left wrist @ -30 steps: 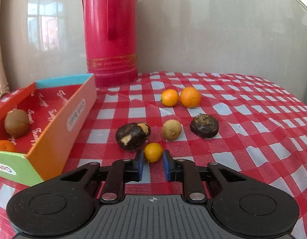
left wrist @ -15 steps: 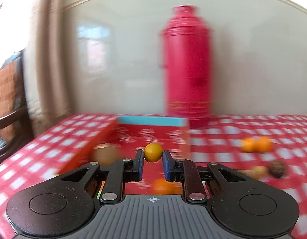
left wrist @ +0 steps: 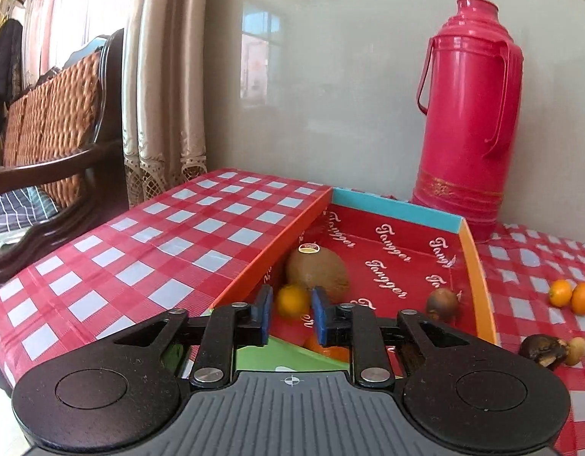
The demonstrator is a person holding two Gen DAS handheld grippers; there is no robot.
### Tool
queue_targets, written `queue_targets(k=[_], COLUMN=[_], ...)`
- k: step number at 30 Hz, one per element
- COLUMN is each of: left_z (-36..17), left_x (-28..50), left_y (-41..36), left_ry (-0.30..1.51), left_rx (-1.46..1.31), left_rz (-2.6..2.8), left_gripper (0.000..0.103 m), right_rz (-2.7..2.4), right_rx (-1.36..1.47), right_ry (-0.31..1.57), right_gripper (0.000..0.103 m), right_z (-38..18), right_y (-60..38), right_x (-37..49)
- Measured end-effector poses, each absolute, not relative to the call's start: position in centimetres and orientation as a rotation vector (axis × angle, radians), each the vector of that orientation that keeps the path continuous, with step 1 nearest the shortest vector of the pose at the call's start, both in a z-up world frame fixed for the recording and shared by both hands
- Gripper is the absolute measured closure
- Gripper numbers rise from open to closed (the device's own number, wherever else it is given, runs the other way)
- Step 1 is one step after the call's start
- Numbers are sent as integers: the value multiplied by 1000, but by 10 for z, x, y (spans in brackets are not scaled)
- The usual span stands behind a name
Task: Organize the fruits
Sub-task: 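Carry the small fruit with the left gripper into the box and open, then move the right gripper to the dark mottled fruit and close on it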
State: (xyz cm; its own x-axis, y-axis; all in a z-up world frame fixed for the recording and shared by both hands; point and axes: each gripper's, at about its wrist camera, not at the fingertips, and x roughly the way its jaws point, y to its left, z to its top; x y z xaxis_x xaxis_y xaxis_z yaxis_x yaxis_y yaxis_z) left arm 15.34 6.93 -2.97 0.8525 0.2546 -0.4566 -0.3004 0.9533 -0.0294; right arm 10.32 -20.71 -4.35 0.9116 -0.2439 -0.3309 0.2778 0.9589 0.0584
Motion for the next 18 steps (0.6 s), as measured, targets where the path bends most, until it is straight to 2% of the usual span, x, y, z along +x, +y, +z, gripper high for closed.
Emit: queue_targets(k=[1, 2, 3, 9, 11, 13, 18], left_z=[-29, -27, -25, -14, -11, -10, -11], left_x=[149, 145, 141, 115, 104, 93, 63], left_y=[71, 70, 70, 87, 100, 111, 137], left_ry=[449, 424, 404, 306, 296, 293, 267], left_rx=[-99, -89, -78, -63, -72, -71, -80], left_rz=[295, 300, 323, 364, 376, 390, 427], left_gripper=[41, 25, 0, 0, 0, 0, 0], right_rz=[-246, -224, -205, -78, -44, -9, 35], right_rx=[105, 104, 102, 119, 129, 142, 170], right_ry=[325, 324, 325, 359, 381, 413, 511], right_gripper=[6, 6, 6, 10, 16, 31, 31], right_z=[-43, -42, -42, -44, -46, -48, -55], right_y=[-203, -199, -195, -169, -161, -153, -138], right_x=[105, 106, 108, 122, 128, 134, 157])
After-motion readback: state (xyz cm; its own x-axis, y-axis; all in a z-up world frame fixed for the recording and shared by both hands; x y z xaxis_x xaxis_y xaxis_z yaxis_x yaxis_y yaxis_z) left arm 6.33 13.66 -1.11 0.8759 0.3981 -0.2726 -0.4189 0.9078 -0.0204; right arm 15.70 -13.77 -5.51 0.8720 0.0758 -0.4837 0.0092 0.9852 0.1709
